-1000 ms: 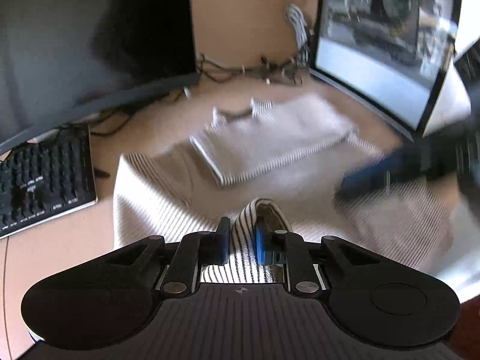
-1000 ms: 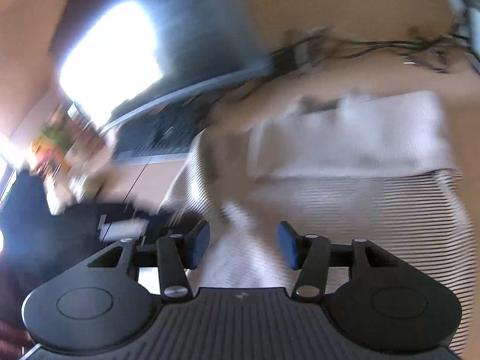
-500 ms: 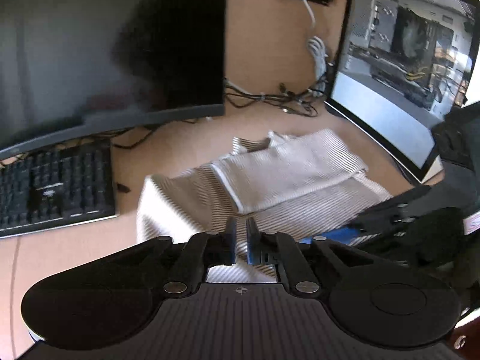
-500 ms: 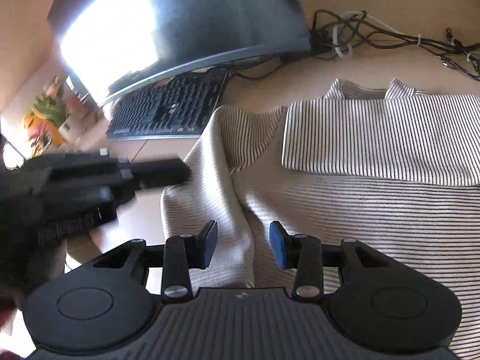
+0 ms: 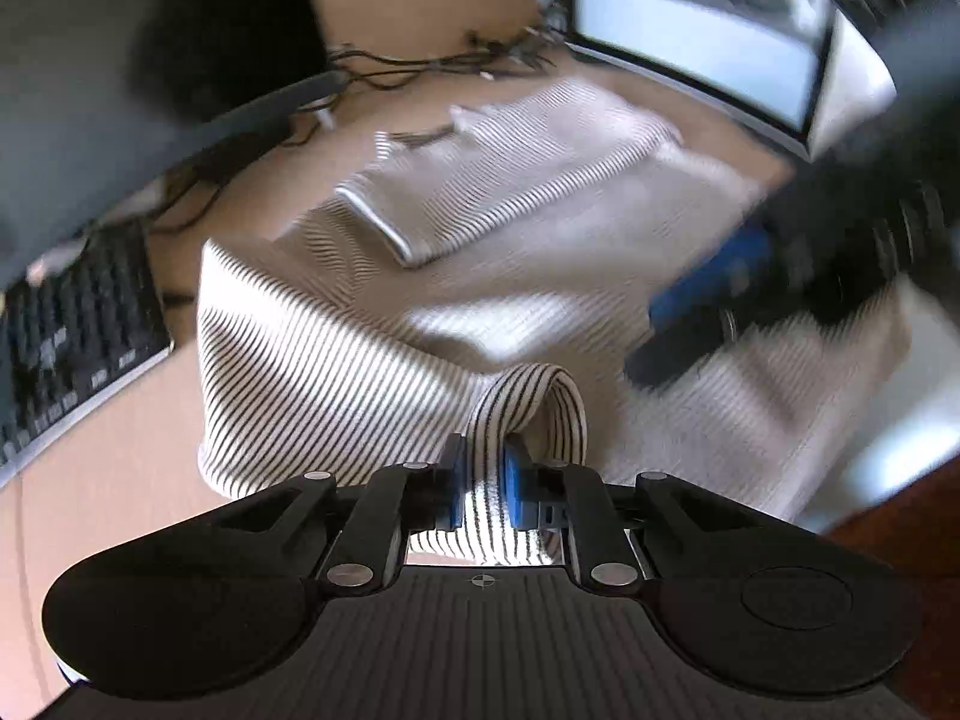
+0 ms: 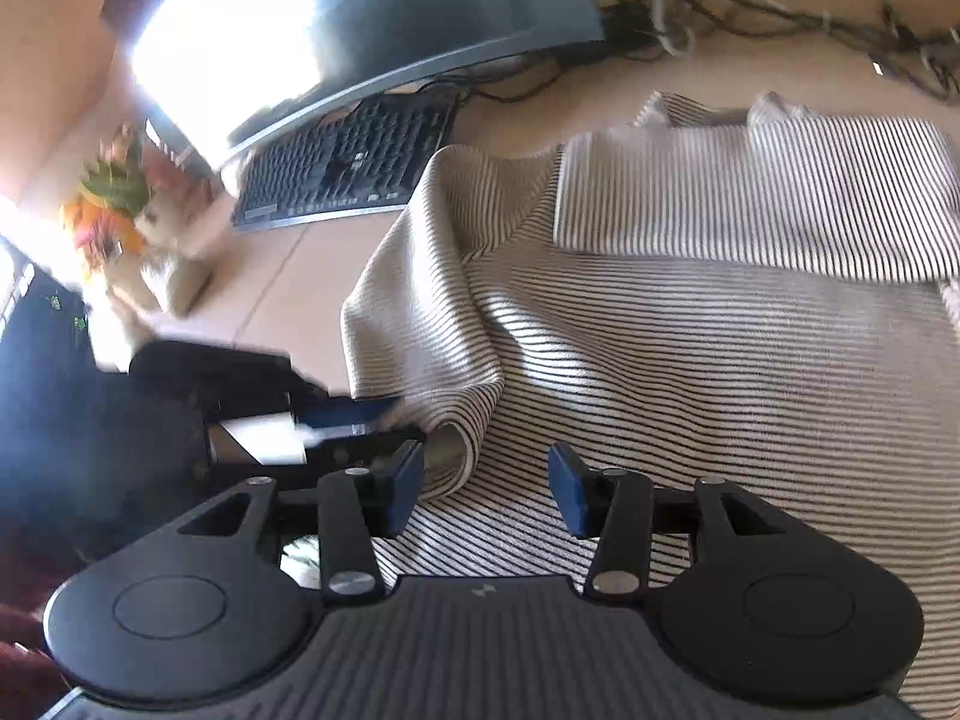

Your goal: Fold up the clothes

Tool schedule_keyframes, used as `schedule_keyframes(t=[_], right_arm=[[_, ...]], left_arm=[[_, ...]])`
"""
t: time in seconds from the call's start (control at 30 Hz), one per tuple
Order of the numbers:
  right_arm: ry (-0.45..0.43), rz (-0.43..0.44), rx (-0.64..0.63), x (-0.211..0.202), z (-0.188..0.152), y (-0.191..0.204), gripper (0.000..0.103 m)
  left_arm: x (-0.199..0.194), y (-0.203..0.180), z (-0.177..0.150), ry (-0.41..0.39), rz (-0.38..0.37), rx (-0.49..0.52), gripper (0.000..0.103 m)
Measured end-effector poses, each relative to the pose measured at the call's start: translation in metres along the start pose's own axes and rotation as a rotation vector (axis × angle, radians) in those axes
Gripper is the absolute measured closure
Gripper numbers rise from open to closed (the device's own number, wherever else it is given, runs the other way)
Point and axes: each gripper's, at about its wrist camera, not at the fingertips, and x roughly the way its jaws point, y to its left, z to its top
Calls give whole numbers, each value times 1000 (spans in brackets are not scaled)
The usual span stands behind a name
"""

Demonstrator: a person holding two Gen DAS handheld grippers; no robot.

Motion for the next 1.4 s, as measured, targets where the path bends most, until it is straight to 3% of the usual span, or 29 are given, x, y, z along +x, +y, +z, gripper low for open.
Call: schedule_keyframes(t=[0.17,0.3,0.37,0.4,0.47,0.5,0.63,0.73,0.9,1.0,1.13,1.23,1.33,1.4], right_arm=[[-38,-2,8,19,3,7,58],[-37,-13,22,38,8,7,84],[-69,-41,-30,41,19,14,99],[-93,-68,-70,41,26,18,99],[-149,-123,-148,37,42,27,99],[-215,-145,-189,19,56,30,99],[-487,-256,-336,-65,106,30,100],[-571,-363,-364,-109,126,2,100],[-524,-374,-223,-116,132,-70,99],[-482,-343,-191,-101,125,-99,99],[-421,-363,-162,-72,119,-127,99],[-350,-440,-148,-51,107,-151,98],[-250,-575,-186,-32,92,-158,92],[-240,-620,-189,-33,83,-157,79]], left_arm=[[-15,9,9,-53,-53,-67,88],[-24,19,9,-85,-107,-151,87],[-30,27,12,-131,-102,-200,68],[-38,34,13,-166,-96,-239,60],[-56,51,17,-241,-74,-320,27],[-64,60,20,-280,-54,-360,21],[-73,76,31,-345,-7,-453,12],[-62,73,36,-339,-20,-499,8],[-31,52,40,-237,-50,-492,7],[-14,42,44,-181,-60,-490,5],[2,31,51,-125,-62,-493,4],[11,25,56,-95,-64,-488,2],[21,23,62,-66,-69,-493,2],[27,23,66,-65,-86,-493,2]])
